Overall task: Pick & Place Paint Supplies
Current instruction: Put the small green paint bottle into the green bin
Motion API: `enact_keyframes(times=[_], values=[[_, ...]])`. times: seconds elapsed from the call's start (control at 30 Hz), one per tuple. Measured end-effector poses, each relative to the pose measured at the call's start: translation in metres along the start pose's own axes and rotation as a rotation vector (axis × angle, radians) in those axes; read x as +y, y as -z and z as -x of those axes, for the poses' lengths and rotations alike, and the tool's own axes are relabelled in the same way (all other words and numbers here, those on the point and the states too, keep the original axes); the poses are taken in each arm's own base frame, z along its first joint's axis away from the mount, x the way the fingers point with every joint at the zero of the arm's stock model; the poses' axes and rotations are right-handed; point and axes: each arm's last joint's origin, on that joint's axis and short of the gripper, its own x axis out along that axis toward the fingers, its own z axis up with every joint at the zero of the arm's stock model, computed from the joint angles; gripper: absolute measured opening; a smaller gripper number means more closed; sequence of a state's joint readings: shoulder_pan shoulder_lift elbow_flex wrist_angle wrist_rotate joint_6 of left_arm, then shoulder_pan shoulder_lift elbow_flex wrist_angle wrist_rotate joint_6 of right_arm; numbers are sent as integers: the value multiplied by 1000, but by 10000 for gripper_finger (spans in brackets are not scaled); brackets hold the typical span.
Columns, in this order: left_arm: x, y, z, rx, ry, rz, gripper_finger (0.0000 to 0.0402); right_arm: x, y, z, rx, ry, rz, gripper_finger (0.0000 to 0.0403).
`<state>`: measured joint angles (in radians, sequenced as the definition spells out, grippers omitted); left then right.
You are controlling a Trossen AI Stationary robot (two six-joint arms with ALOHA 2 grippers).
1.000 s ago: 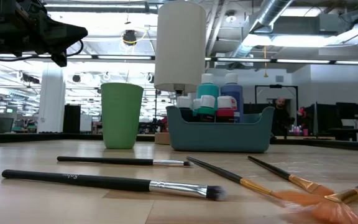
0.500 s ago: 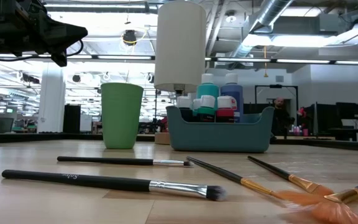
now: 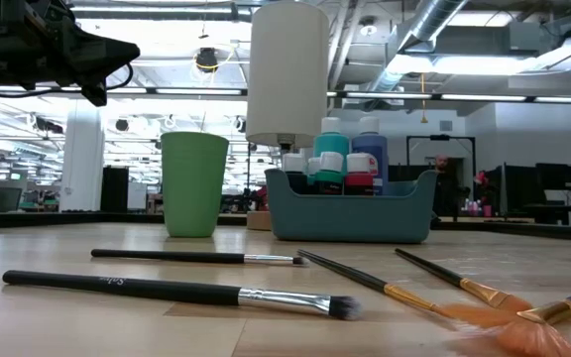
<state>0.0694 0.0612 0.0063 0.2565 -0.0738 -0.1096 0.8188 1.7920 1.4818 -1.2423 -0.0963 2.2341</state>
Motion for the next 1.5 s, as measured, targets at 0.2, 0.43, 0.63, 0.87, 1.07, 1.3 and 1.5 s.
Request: enact_keyframes(times=[0.2, 0.43, 0.63, 0.87, 1.07, 1.3, 1.5], values=[[0, 0, 0, 0, 0, 0, 8, 2, 1, -14, 28, -29, -11, 205], [0, 0, 0, 0, 0, 0, 8, 3, 1, -33, 65, -68, -3, 205], [0, 0, 0, 0, 0, 0, 8, 3, 1, -34, 67, -70, 3, 178], [0, 0, 0, 0, 0, 0, 8, 3, 3, -33, 80, -70, 13, 109], [0, 0, 0, 0, 0, 0, 8, 6, -2, -32, 103, -47, 43, 109], [0, 0, 0, -3, 0, 0, 8, 20, -45, -9, 103, -81, 182, 110], [0, -1, 0, -6, 1, 0, 8, 19, -96, 21, 87, -112, 285, 111]])
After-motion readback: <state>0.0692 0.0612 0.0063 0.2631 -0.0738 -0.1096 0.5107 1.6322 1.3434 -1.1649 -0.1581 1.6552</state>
